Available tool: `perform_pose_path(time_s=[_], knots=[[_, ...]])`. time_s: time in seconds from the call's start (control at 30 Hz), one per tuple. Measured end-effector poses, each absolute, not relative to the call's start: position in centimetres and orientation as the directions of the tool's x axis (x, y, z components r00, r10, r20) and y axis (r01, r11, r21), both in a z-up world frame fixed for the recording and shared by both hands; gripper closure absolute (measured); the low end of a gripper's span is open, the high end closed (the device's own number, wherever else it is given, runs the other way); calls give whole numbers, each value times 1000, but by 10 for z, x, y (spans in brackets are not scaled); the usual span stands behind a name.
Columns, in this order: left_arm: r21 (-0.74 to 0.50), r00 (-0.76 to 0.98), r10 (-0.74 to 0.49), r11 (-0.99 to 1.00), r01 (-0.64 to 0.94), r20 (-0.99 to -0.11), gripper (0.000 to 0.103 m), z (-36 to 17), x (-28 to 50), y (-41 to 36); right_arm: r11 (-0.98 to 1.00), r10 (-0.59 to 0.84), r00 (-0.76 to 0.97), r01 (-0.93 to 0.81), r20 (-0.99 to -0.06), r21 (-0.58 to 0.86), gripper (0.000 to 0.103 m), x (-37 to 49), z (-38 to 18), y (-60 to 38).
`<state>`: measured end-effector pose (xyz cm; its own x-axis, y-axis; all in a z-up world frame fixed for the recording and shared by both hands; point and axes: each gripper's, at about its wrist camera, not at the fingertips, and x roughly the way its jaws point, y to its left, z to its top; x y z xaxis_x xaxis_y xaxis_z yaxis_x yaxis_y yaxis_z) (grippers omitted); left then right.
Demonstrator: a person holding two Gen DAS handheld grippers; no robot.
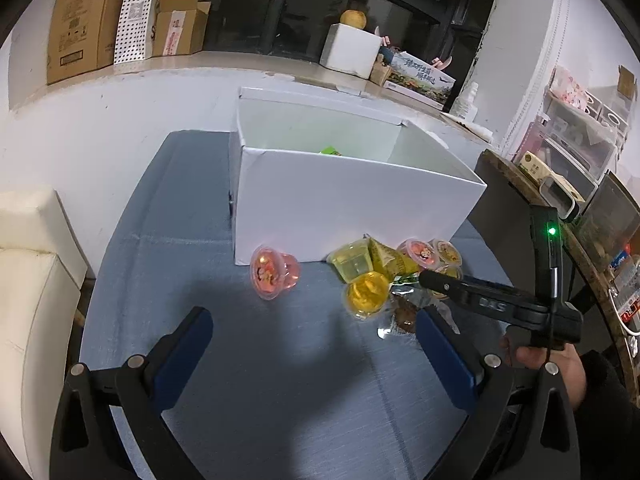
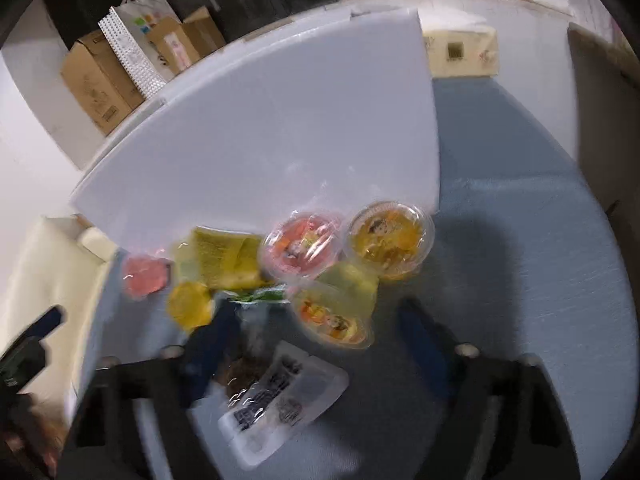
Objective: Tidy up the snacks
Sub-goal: 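Grasp a pink jelly cup with the left tool while the right grasps a round jelly cup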
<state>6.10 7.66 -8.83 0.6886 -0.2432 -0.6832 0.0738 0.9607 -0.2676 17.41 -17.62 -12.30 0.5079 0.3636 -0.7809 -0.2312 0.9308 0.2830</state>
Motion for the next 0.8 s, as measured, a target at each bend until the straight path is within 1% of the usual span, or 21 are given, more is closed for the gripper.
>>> perform_pose_path(time_s=[0.03, 0.23, 0.37, 0.47, 0.53, 0.67, 0.8], knots=[[-268, 688, -243, 961, 73, -684, 0, -89, 61, 78, 929, 368, 499, -235, -784, 287, 54, 175, -124, -176], [-265, 683, -239, 962, 68, -690, 0, -94, 62, 80, 909, 415, 508, -267, -755, 320, 54, 166, -124, -189], [-251, 677, -232, 965, 71, -699, 0, -98, 68, 78, 900, 436, 523, -279, -732, 337, 54, 159, -115, -197], [-221, 675, -220, 971, 85, -704, 0, -102, 74, 75, 892, 452, 553, -290, -700, 347, 54, 144, -98, -209], [-180, 669, -188, 980, 82, -719, 0, -108, 88, 73, 892, 451, 575, -294, -683, 342, 54, 131, -86, -216], [-171, 655, -166, 984, 57, -737, 0, -121, 114, 74, 885, 464, 599, -294, -653, 360, 54, 114, -71, -227], [-116, 635, -102, 993, 21, -766, 0, -139, 142, 73, 878, 477, 609, -309, -633, 365, 54, 106, -61, -232]])
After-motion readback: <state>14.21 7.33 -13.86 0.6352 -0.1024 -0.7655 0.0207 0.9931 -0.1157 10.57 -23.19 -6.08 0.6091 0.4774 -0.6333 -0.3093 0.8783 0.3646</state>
